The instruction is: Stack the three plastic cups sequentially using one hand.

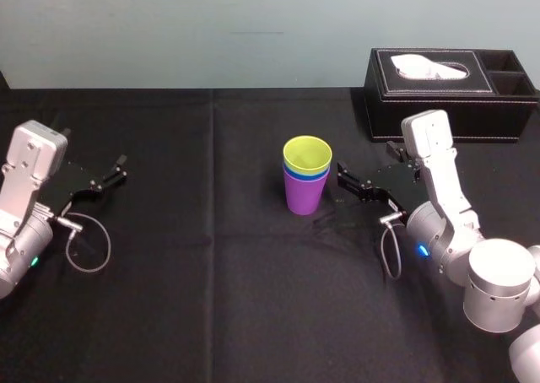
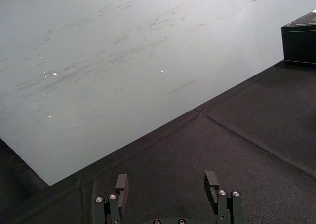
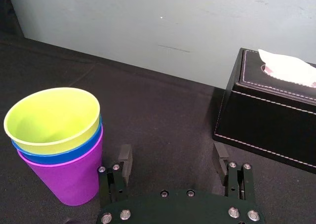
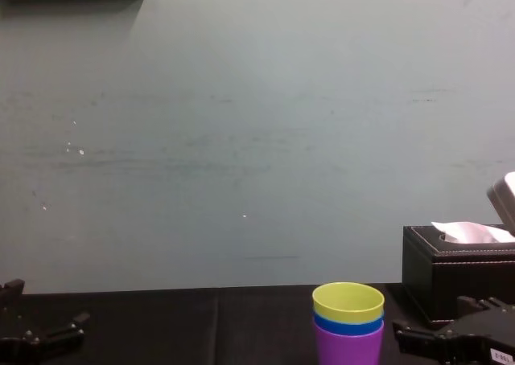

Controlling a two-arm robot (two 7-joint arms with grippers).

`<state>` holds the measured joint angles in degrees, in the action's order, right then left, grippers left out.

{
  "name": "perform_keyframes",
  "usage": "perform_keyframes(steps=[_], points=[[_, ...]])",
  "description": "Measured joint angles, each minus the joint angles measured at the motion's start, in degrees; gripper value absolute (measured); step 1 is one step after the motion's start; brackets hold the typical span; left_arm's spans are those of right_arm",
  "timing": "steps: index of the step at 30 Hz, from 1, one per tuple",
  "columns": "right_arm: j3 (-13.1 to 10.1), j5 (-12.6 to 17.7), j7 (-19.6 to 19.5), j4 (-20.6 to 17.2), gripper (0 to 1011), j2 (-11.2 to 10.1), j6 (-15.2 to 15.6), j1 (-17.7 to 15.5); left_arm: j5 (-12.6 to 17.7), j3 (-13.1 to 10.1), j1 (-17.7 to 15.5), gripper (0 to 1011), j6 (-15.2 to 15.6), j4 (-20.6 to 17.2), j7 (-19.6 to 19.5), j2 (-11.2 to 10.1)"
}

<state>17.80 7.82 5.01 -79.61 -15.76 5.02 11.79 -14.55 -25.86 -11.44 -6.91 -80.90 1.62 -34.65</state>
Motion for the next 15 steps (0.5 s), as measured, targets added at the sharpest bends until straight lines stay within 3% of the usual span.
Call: perform_keyframes(steps=[15], points=[[0.1,0.0,-0.2,-0.2,1003,-0.1,-0.3,-0.1,0.0,0.0,0.0,1011,0.0,0.0,0.0,0.0]])
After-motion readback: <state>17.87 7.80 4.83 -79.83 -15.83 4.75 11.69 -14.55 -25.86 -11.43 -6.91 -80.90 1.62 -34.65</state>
